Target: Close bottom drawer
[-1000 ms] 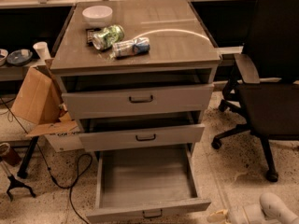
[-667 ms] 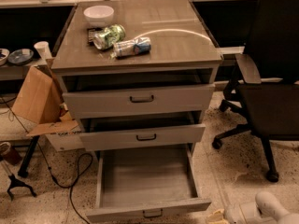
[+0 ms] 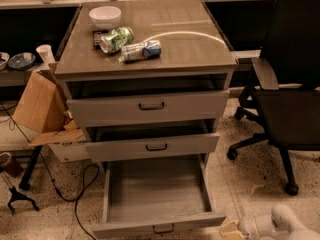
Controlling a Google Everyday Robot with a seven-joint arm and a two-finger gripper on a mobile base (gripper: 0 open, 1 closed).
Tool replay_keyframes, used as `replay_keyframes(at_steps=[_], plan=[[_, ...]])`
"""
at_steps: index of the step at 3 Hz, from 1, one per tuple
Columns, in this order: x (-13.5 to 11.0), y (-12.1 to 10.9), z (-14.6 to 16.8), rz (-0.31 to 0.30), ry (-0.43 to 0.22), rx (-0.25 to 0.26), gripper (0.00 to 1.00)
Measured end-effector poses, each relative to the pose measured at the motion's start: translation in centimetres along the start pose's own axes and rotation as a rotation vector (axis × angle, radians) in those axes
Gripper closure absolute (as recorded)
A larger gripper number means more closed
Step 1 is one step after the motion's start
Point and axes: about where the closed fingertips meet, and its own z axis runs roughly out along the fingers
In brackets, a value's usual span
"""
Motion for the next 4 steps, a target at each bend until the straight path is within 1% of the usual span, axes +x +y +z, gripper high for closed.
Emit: replay_keyframes(at_steps=[1, 2, 3, 4], plan=[[0.0, -1.8, 0.2, -0.010, 0.011, 0.029, 1.00], [-1.4, -2.9, 0.9, -0.070, -0.005, 0.012, 1.00], [-1.9, -3.1, 1.4, -0.092, -0.021, -0.003, 0.82], [-3.5, -3.2, 2.4, -0.144, -0.045, -0.062, 0.59]])
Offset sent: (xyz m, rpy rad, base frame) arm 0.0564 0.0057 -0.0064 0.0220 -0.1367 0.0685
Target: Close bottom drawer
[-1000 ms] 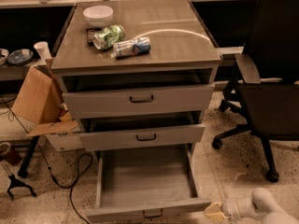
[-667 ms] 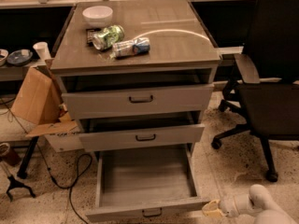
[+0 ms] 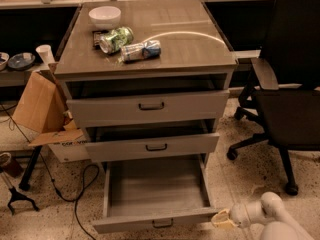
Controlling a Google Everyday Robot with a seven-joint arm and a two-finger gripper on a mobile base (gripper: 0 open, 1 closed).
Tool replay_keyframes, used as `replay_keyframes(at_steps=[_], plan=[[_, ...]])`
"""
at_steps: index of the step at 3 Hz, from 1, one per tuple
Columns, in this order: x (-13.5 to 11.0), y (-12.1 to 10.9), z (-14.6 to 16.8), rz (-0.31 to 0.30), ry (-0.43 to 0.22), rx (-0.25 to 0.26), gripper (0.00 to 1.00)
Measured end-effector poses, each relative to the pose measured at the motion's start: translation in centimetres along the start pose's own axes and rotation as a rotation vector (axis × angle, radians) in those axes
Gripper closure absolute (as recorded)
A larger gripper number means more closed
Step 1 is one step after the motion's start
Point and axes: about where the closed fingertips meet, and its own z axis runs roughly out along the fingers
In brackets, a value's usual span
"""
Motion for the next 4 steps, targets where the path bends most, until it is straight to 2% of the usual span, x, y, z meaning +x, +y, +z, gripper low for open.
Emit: replay_keyframes(at_steps=[2, 3, 4], plan=[[-2.7, -0.8, 1.2, -0.084, 0.001, -0.085, 0.12], [-2.6, -0.7, 1.2, -0.084, 0.001, -0.085, 0.00], [-4.2, -2.0, 1.6, -0.115, 0.019, -0.106, 0.00]])
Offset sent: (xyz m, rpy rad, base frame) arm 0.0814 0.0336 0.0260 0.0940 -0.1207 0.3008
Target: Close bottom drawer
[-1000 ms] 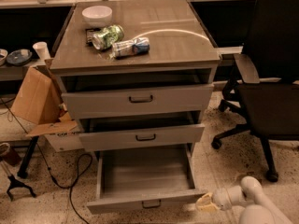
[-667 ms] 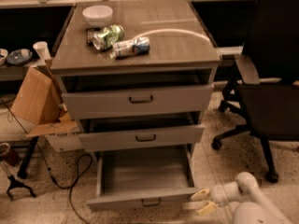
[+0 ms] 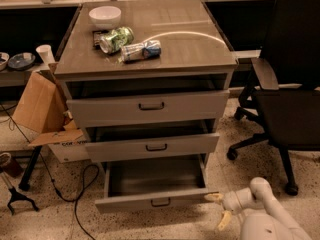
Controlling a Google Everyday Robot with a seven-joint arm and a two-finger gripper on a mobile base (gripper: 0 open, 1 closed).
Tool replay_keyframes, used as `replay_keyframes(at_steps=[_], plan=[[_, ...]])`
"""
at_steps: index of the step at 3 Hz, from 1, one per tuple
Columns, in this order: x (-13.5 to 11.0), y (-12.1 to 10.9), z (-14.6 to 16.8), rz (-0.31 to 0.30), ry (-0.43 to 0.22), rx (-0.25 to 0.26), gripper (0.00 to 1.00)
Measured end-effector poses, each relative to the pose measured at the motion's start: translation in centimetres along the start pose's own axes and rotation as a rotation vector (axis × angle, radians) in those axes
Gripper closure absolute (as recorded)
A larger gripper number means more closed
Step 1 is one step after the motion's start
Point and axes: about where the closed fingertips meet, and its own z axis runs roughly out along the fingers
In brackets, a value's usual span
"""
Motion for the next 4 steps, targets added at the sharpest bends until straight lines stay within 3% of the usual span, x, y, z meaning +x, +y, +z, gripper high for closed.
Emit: replay_keyframes(at_steps=[1, 2, 4], plan=[[-2.6, -2.4, 0.5, -0.049, 0.047, -0.041, 0.00], [-5.0, -4.3, 1.2, -0.100, 0.119, -0.083, 0.19], [-6.0, -6.6, 2.0, -0.093, 0.212, -0.091, 0.66]])
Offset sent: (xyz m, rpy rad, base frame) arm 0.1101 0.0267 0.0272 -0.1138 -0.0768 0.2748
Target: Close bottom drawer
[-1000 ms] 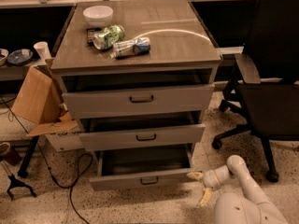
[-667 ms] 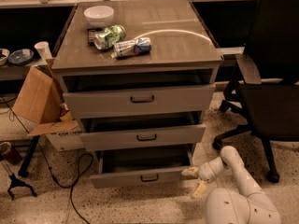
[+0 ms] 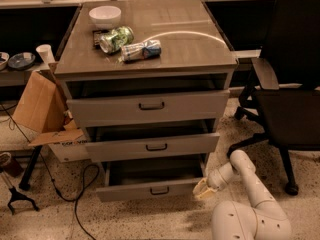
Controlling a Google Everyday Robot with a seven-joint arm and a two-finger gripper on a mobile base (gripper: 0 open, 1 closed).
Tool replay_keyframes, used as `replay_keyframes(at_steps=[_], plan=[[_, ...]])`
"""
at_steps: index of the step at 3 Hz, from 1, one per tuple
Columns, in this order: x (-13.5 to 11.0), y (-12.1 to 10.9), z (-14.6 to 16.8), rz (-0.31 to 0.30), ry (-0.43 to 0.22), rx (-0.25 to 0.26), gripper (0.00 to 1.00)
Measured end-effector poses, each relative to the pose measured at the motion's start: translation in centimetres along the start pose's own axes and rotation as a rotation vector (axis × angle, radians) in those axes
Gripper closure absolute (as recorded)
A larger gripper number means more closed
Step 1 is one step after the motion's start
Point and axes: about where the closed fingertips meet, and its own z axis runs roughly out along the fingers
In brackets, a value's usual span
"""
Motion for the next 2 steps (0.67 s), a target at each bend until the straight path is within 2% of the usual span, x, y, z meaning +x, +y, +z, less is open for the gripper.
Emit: replay_keyframes(at_steps=[1, 2], plan=[[0.5, -0.5, 0.0, 0.042, 0.013, 0.018, 0.89], [1.7, -1.3, -0.4, 0.110, -0.002, 0.085, 1.00]])
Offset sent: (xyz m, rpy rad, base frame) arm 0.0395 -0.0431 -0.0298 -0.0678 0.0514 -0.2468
